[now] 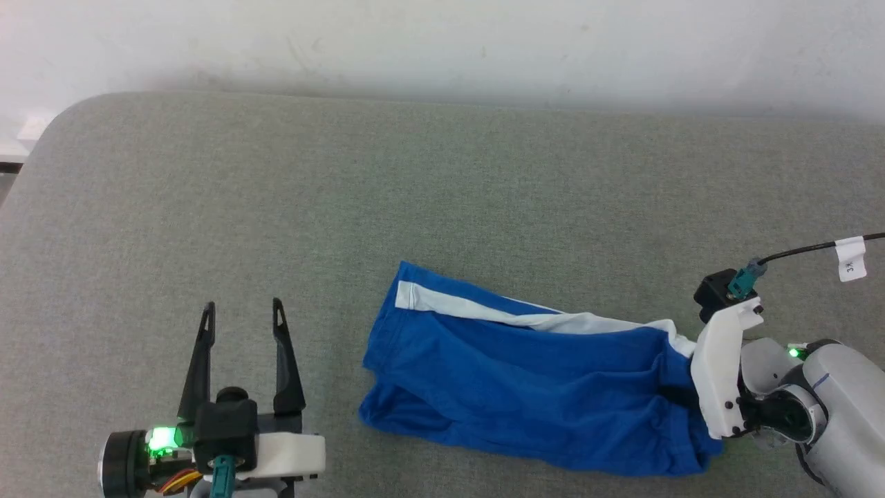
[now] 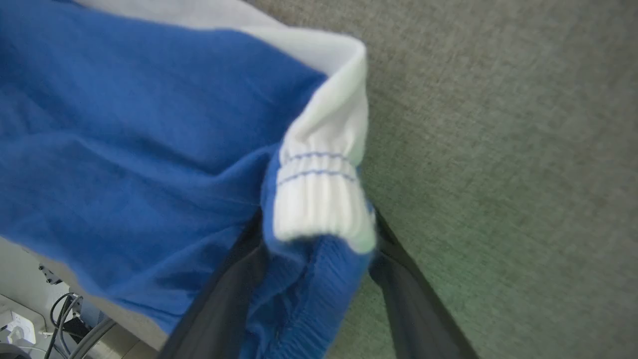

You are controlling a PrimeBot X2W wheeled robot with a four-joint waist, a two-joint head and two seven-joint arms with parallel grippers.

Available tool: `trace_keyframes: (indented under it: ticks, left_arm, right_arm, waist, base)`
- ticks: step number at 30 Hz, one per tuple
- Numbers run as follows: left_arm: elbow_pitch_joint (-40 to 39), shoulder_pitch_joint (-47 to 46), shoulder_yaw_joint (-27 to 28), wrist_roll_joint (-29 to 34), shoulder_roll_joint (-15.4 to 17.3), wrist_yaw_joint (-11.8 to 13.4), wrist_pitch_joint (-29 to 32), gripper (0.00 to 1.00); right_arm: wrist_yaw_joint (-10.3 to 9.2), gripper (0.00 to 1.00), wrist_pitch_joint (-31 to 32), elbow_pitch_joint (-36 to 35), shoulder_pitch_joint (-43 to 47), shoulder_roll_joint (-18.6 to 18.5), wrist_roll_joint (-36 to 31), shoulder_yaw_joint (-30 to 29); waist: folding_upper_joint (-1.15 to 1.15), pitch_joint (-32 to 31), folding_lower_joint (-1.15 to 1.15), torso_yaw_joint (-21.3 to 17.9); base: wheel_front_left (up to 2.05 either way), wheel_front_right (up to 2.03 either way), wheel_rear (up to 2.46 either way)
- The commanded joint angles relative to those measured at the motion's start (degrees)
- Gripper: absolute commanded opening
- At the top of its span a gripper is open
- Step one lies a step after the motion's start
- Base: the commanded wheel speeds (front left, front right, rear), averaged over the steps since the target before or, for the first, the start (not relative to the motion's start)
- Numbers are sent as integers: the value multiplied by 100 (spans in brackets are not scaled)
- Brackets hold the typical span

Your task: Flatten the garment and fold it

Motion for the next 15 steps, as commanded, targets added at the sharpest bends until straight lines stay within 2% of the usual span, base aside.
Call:
trace_keyframes:
  ticks: [1,8,15]
  left_arm:
    - [25,93,43,53,-28,-27,-27,100]
    - [-7,240,276,230,-80,-213,-27,100]
    - [-75,294,366,324,-119,-412,-27,100]
  right_arm:
    - [-4,0,4,149,297,254,-28,213]
    - [-4,0,-235,-408,29,15,144,125]
    - [-4,0,-217,-1243,-68,-875,400,13]
  waist:
    - [0,-24,1,-30]
    - [0,-172,1,-235]
    - [0,-237,1,-395]
  base:
    - [0,0,0]
    - [0,0,0]
    - [0,0,0]
